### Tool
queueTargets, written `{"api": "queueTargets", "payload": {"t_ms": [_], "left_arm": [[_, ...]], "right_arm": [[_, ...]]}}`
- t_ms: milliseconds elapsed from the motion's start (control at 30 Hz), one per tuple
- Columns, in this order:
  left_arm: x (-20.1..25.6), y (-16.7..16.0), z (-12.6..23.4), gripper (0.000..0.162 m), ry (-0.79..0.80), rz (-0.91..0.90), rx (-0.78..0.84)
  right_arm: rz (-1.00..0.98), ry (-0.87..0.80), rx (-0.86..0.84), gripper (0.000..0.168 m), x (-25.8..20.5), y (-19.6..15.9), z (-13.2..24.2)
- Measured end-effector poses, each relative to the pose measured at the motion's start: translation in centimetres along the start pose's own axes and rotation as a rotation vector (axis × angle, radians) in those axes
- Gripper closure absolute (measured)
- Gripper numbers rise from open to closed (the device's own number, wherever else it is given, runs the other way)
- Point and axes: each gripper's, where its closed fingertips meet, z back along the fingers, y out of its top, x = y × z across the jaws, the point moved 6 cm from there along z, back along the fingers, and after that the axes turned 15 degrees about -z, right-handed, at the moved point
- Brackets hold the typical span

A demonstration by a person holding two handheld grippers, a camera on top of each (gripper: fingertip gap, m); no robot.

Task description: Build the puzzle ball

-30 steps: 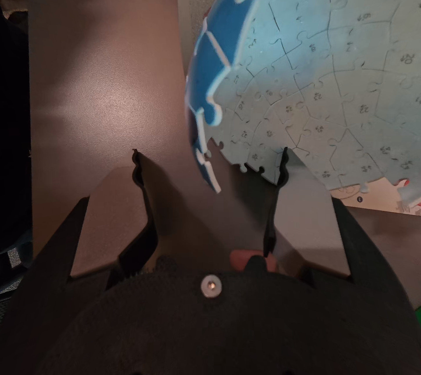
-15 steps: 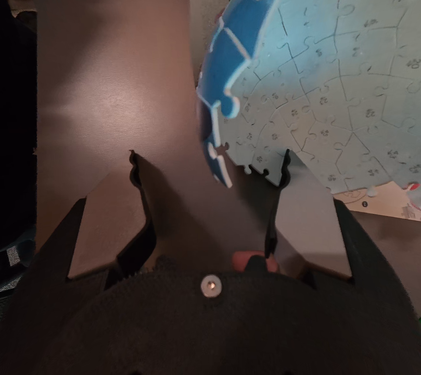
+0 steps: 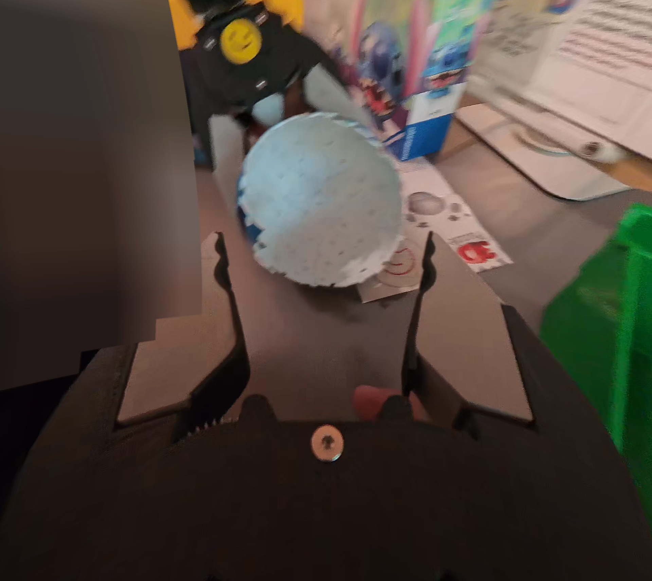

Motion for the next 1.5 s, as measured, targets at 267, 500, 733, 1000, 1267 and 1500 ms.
{"api": "queueTargets", "payload": {"t_ms": [267,500,733,1000,1267,1500], "left_arm": [[2.0,-0.4,0.7,0.029,0.155,0.008,-0.015],[3.5,-0.9,1.3,0.03,0.268,0.006,-0.031],[5.1,-1.5,1.9,0.033,0.328,0.029,-0.064],[6.6,-2.9,3.2,0.048,0.369,0.147,-0.057],[7.9,-3.7,3.9,0.05,0.348,0.235,-0.037],[8.6,-4.0,4.5,0.052,0.351,0.255,-0.039]], "right_arm": [[-0.265,-0.102,-0.079,0.1,2.5,-1.1,-2.4],[-0.26,-0.108,-0.346,0.103,2.5,-2.6,-6.4],[-0.234,-0.121,-0.531,0.127,2.1,-3.8,-9.4],[-0.219,-0.085,-0.565,0.15,0.7,-2.9,-10.6],[-0.123,0.033,-0.407,0.134,-1.7,-0.6,-9.8],[0.087,0.315,-0.006,0.072,-5.0,1.5,-3.8]]}}
